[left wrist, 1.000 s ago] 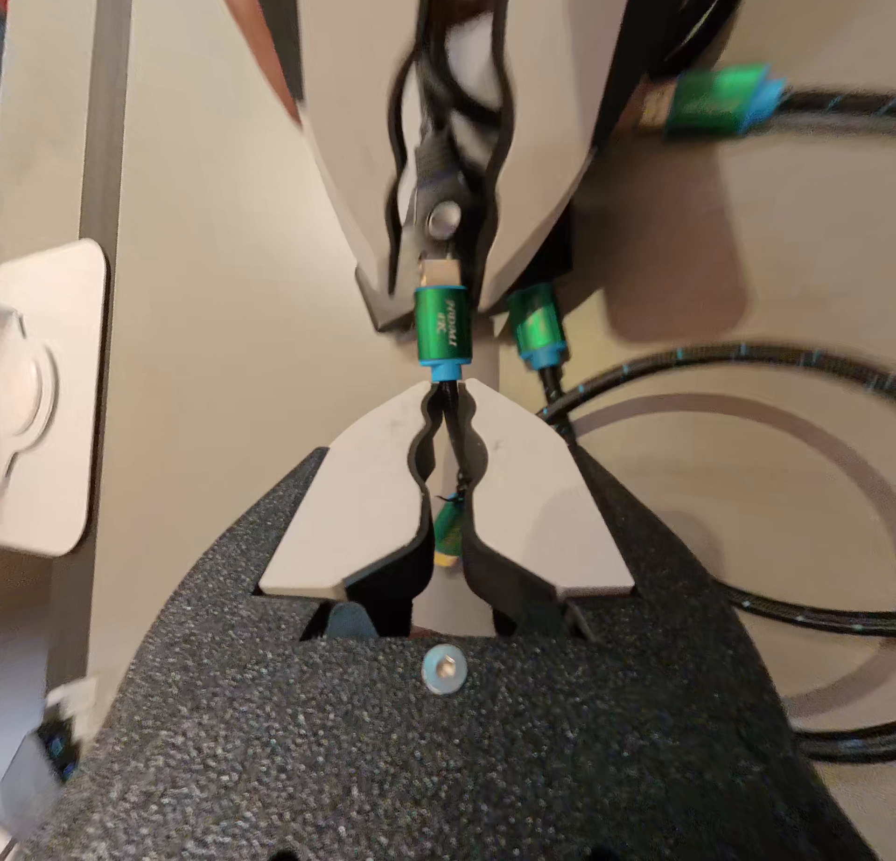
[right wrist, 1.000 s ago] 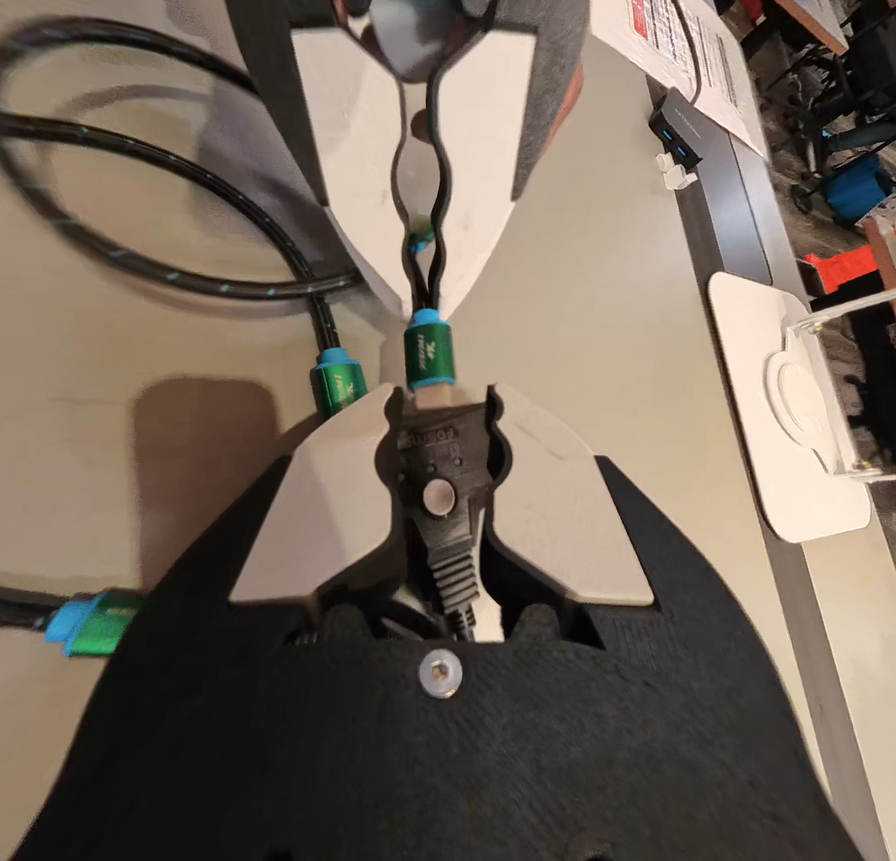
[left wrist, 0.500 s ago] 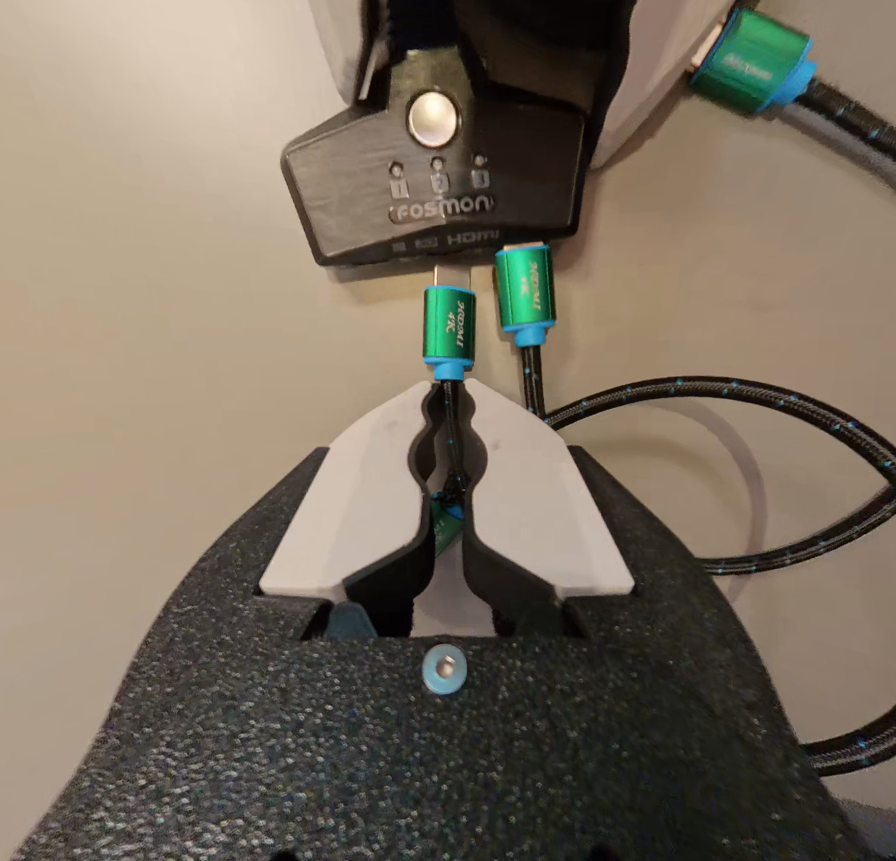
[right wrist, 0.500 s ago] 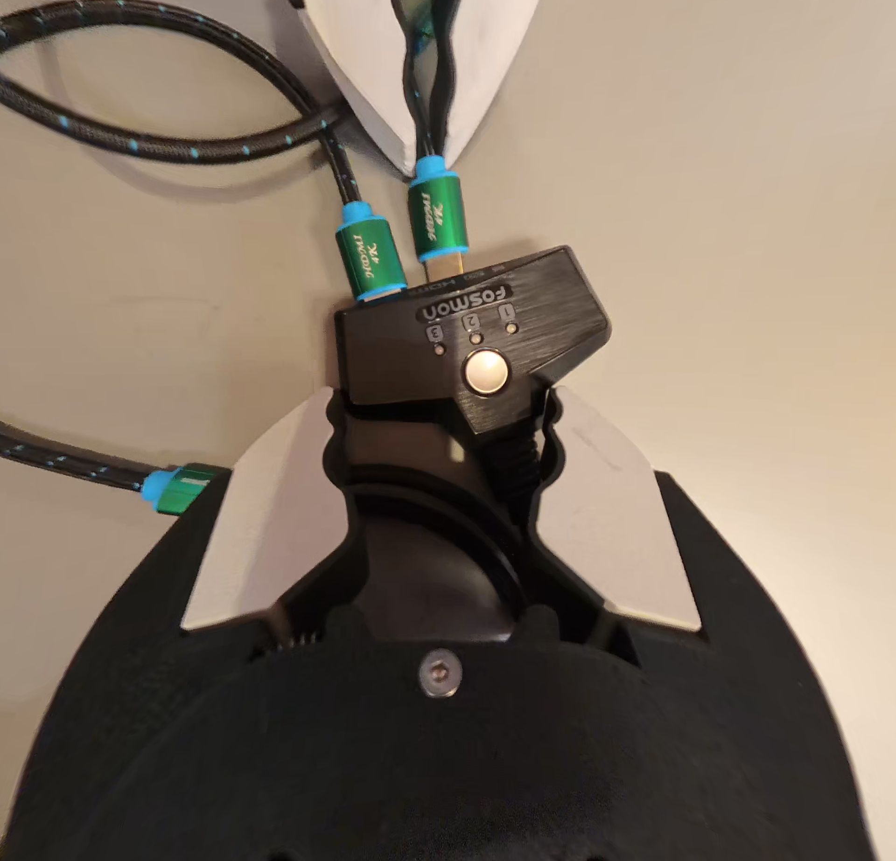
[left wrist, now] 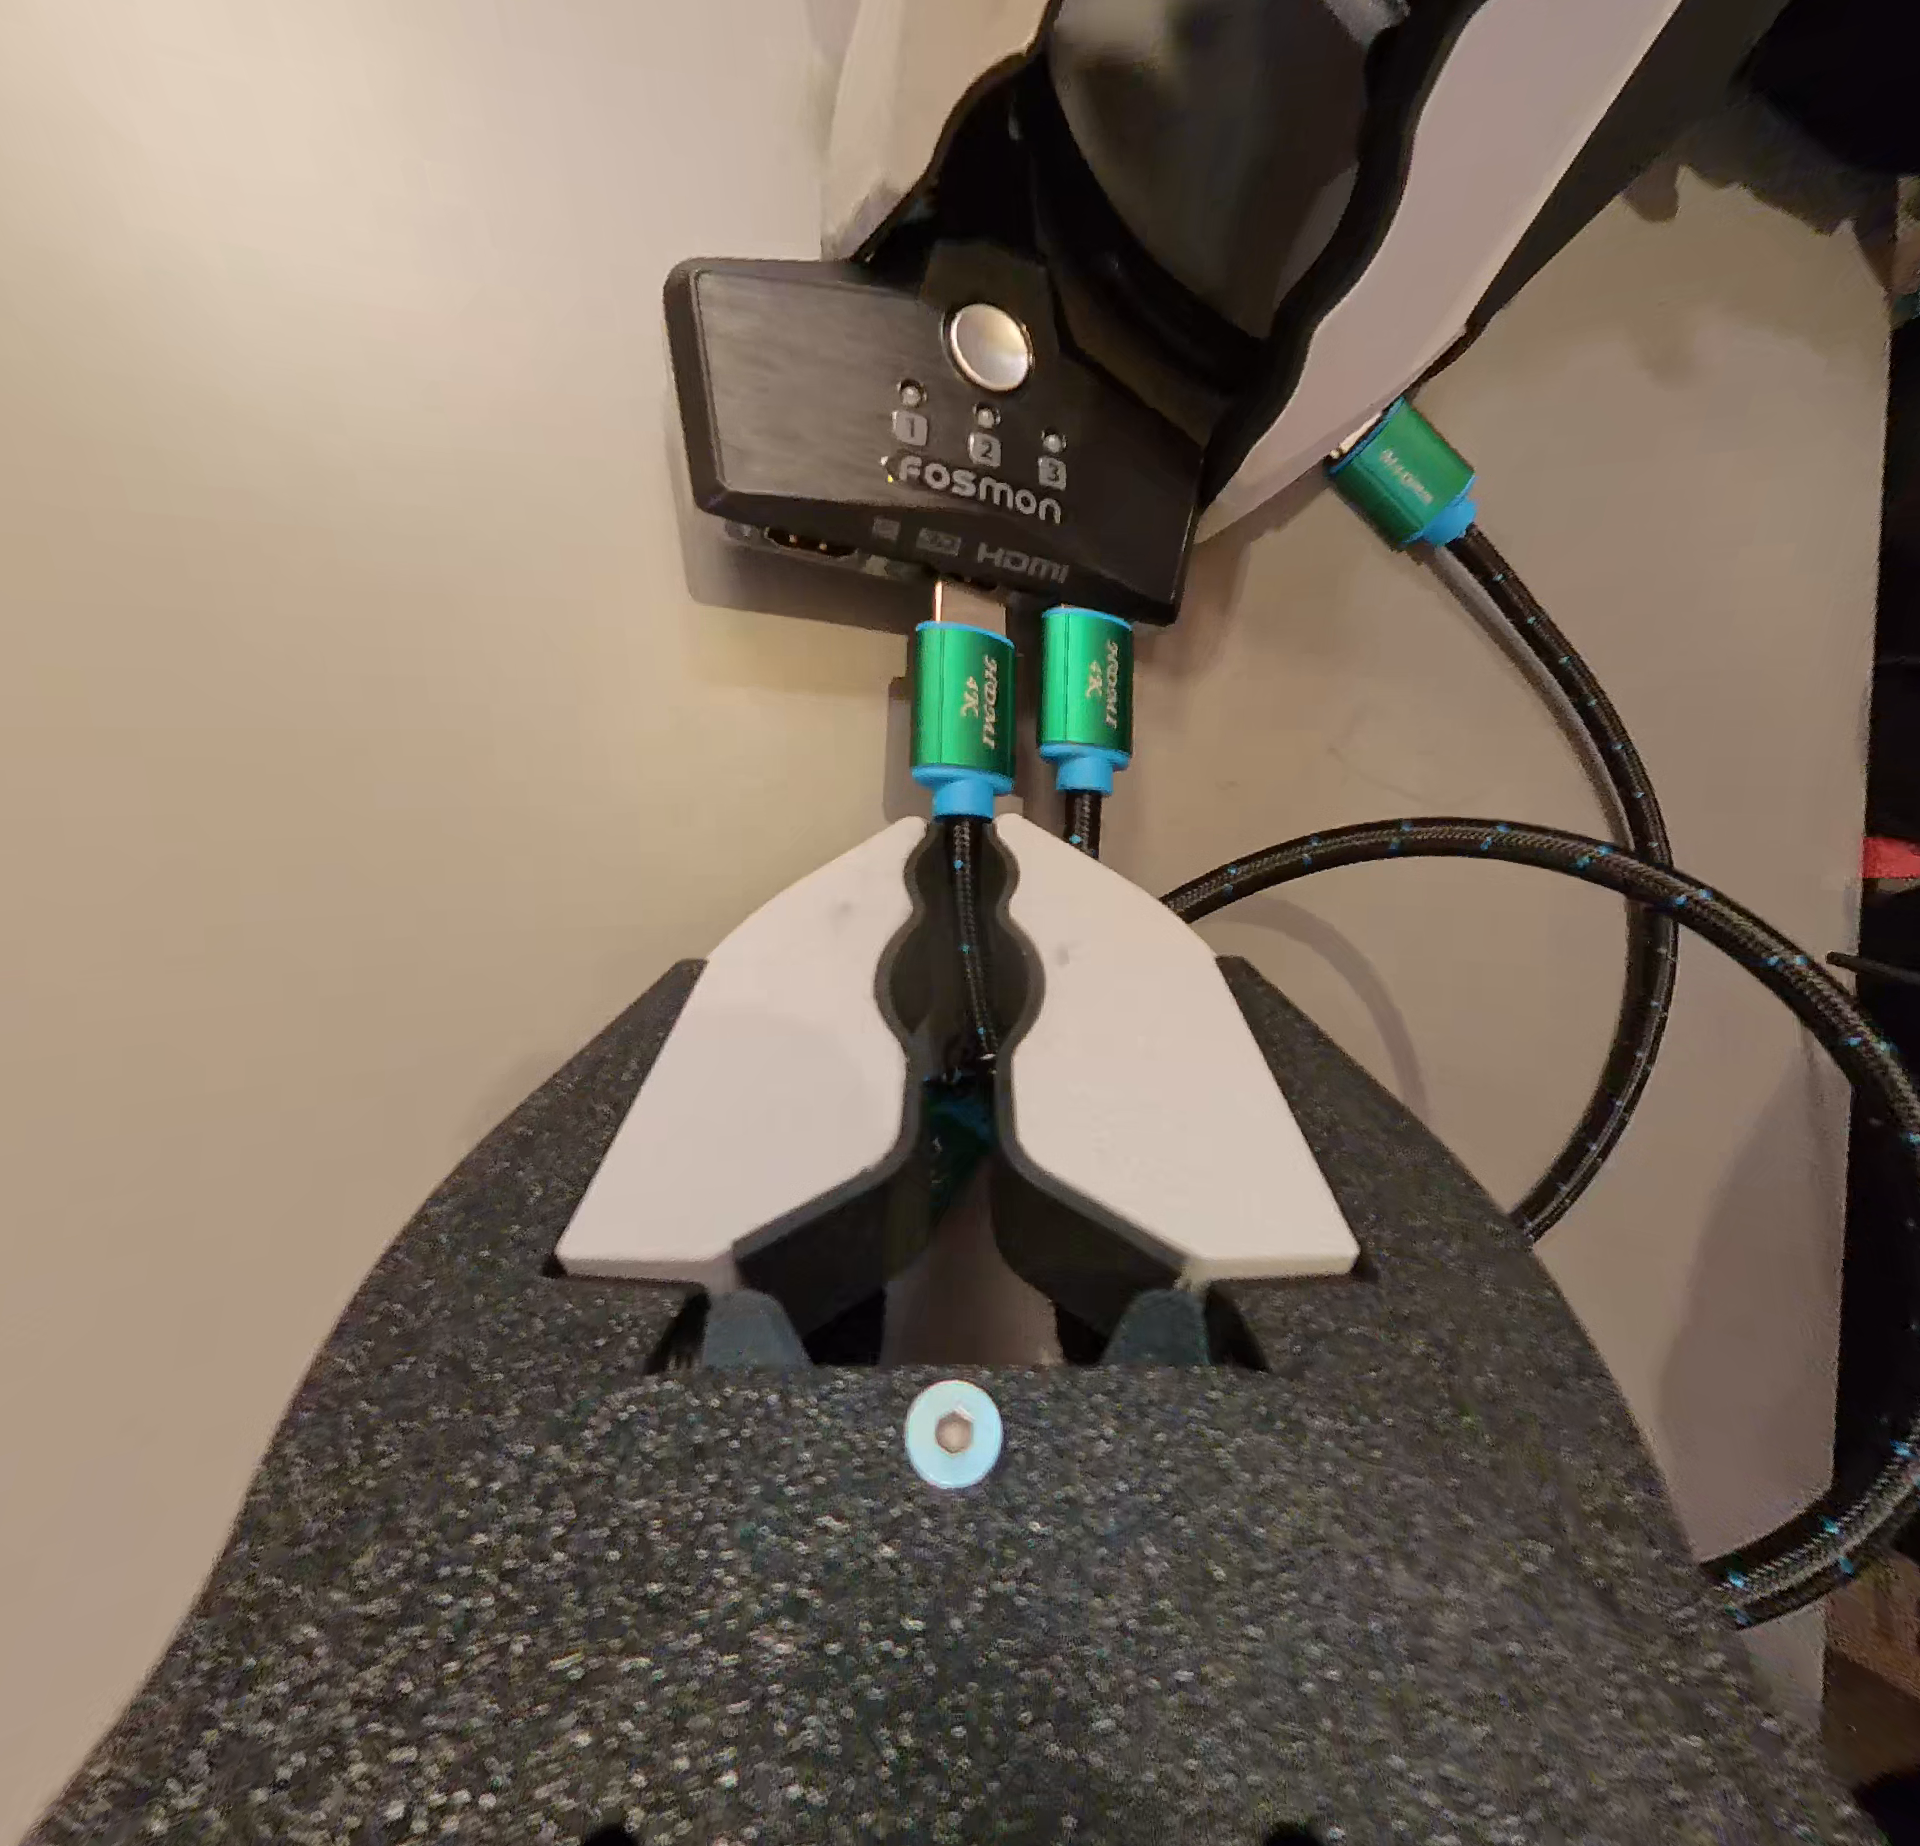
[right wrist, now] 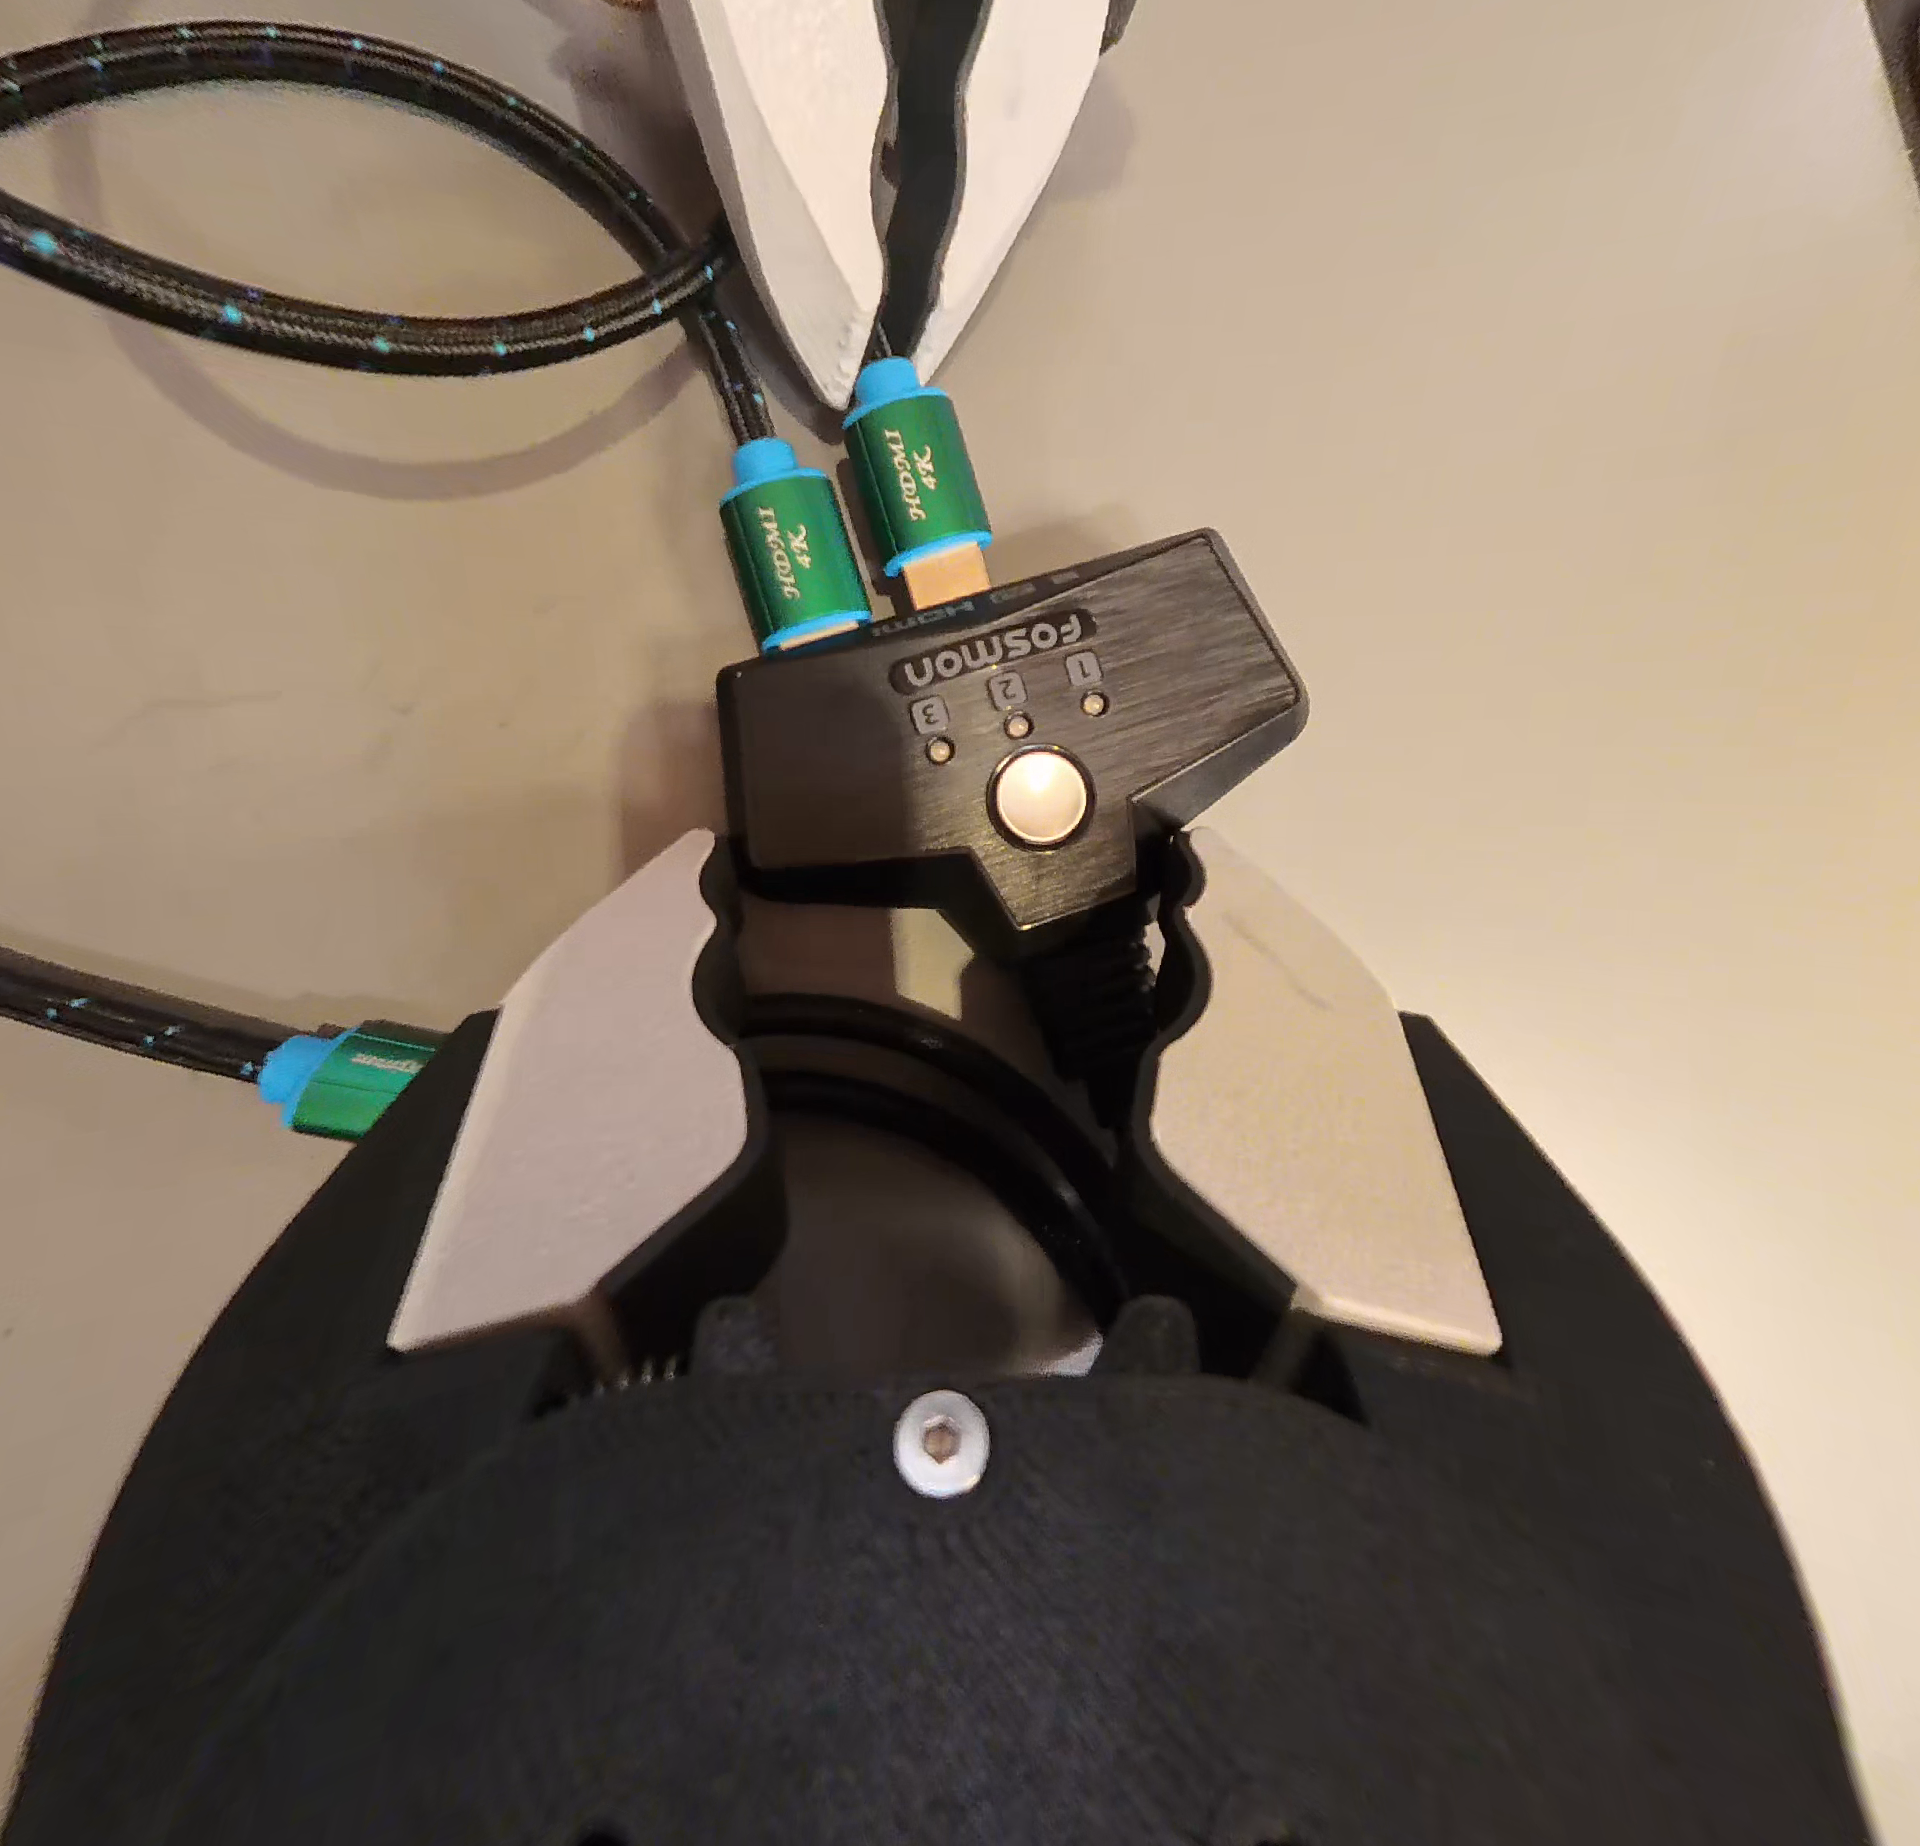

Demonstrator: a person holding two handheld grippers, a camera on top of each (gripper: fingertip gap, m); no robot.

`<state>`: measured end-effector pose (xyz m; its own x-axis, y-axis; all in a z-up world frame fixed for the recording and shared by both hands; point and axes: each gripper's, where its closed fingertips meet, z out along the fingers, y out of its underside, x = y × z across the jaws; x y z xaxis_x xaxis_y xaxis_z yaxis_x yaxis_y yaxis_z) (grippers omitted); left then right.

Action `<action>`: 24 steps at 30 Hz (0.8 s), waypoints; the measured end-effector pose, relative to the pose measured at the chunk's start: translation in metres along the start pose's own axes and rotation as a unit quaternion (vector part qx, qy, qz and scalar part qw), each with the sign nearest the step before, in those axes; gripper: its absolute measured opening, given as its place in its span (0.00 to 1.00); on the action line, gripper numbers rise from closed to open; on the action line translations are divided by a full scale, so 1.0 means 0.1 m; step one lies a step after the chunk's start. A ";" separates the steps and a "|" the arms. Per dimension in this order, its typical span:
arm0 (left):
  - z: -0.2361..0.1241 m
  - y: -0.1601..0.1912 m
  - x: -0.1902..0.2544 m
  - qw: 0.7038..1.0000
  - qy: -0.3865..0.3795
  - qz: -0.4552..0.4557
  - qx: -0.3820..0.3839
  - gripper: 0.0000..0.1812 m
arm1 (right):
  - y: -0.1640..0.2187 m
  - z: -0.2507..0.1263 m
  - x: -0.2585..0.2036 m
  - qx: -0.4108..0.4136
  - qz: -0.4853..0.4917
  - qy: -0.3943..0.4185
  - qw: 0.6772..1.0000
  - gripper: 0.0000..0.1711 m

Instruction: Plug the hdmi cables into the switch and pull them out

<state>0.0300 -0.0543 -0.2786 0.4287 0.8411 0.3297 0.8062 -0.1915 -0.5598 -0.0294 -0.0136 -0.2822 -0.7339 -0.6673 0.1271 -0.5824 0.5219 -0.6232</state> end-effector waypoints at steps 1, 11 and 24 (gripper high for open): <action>-0.01 -0.01 -0.01 1.000 0.003 -0.003 0.005 0.03 | 0.00 0.00 0.00 0.001 0.003 0.000 1.000 0.46; -0.03 -0.04 -0.03 0.999 0.014 -0.022 0.026 0.03 | -0.01 -0.01 0.01 -0.006 -0.006 0.016 1.000 0.45; -0.16 -0.10 0.10 0.997 -0.048 0.052 -0.018 0.03 | -0.18 -0.14 -0.02 0.011 -0.049 0.046 0.998 0.45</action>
<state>0.0330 -0.0523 -0.2571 0.4713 0.8599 0.1959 0.7738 -0.2967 -0.5596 -0.0221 -0.0142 -0.2600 -0.7035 -0.6623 0.2578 -0.6457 0.4441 -0.6212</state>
